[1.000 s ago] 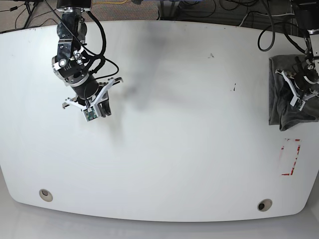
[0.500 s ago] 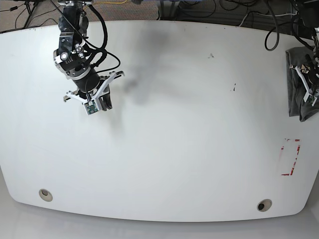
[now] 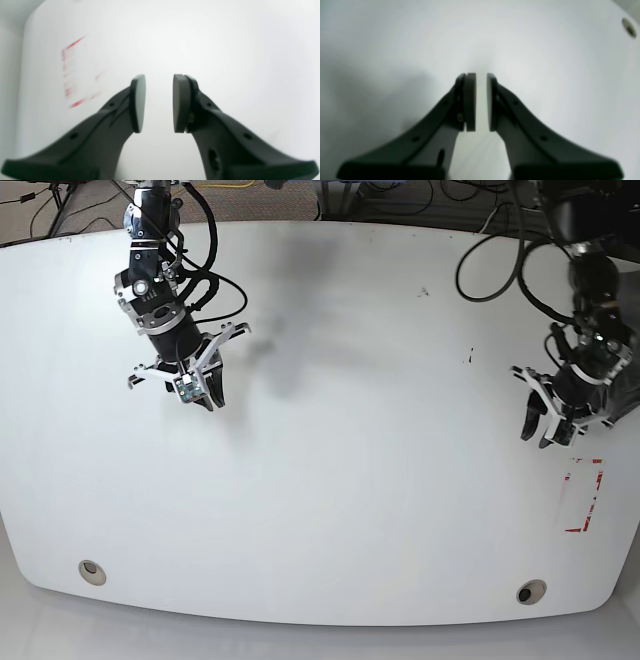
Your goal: Layout the t-shirt on the table in an organized manner, then fold the t-shirt properly
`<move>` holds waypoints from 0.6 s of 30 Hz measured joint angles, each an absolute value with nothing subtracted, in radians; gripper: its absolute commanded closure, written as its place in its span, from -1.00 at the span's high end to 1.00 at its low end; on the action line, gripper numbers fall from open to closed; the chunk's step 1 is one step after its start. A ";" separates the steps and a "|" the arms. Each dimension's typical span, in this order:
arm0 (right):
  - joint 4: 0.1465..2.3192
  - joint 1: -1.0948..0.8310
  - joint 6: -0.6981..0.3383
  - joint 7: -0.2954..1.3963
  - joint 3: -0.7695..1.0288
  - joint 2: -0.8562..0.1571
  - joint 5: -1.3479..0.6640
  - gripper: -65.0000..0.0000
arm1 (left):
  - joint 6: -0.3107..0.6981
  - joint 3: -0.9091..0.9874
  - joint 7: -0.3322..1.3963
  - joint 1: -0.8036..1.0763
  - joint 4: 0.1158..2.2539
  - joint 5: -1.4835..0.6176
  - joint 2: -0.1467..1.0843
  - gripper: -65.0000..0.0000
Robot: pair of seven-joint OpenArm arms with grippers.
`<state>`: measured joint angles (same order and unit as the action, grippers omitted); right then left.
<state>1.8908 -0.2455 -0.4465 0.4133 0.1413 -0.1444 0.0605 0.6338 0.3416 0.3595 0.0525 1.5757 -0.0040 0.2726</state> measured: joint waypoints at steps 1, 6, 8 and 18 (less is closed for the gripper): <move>1.868 -0.246 -0.445 0.365 0.141 -0.138 0.093 -0.80 | 0.574 0.339 0.305 0.062 1.583 -0.006 0.247 -0.47; 1.747 -0.249 -0.443 0.137 0.168 -0.115 0.204 -0.80 | 0.414 0.300 0.043 0.146 1.580 0.002 0.109 -0.46; 1.718 -0.256 -0.419 0.077 0.204 -0.104 0.213 -0.80 | 0.356 0.277 -0.051 0.189 1.591 0.030 0.073 -0.46; 1.788 -0.471 -0.393 0.052 0.255 -0.102 0.136 -0.80 | 0.302 0.230 -0.100 0.516 1.748 0.121 -0.091 -0.46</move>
